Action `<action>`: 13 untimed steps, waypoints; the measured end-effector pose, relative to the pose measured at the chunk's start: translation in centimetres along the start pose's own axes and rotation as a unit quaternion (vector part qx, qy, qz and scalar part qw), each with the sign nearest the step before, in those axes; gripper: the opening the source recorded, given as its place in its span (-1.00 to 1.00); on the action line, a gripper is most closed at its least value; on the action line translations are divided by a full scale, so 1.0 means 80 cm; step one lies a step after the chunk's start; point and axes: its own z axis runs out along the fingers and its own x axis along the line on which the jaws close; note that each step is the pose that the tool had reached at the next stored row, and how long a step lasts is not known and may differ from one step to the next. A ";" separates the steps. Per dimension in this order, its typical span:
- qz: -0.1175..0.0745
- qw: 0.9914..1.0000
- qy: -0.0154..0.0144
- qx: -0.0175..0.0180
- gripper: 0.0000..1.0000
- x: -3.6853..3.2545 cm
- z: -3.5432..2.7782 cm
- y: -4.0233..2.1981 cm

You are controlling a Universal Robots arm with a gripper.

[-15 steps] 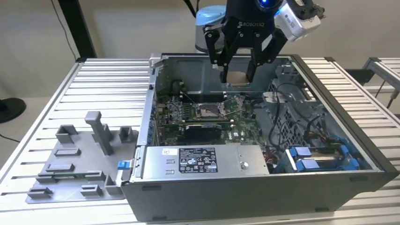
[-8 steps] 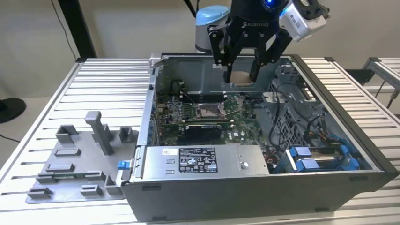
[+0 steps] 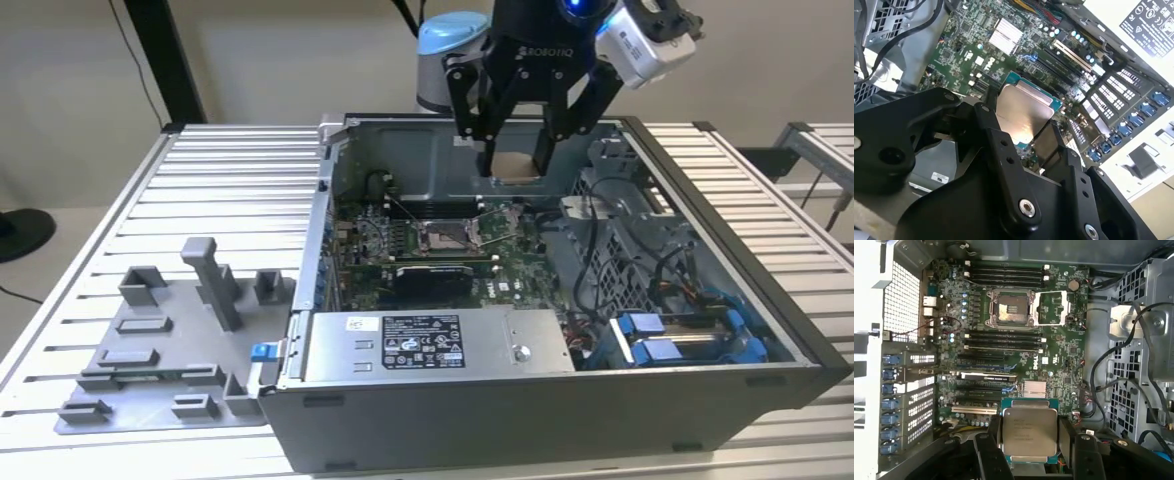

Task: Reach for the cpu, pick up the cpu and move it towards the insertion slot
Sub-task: 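Pick up the cpu and move it towards the insertion slot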

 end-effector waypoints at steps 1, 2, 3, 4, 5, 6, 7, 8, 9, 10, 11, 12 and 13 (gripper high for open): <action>0.000 1.000 0.000 0.000 -1.00 0.0006 0.0001 0.0005; 0.000 1.000 0.000 0.000 -1.00 0.0014 0.0002 0.0011; 0.000 1.000 0.000 0.000 -1.00 0.0023 0.0003 0.0018; 0.000 1.000 0.000 0.000 -1.00 0.0031 0.0004 0.0027; 0.000 1.000 0.000 0.000 -1.00 0.0041 0.0005 0.0040; 0.000 1.000 0.000 0.000 -1.00 0.0050 0.0008 0.0052; 0.000 1.000 0.000 0.000 -1.00 0.0060 0.0010 0.0066; 0.000 1.000 0.000 0.000 -1.00 0.0069 0.0012 0.0080; 0.000 1.000 0.000 0.000 -1.00 0.0078 0.0014 0.0098; 0.000 1.000 0.000 0.000 -1.00 0.0086 0.0017 0.0117; 0.000 1.000 0.000 0.000 -1.00 0.0093 0.0019 0.0137; 0.000 1.000 0.000 0.000 -1.00 0.0099 0.0022 0.0159; 0.000 1.000 0.000 0.000 -1.00 0.0105 0.0025 0.0184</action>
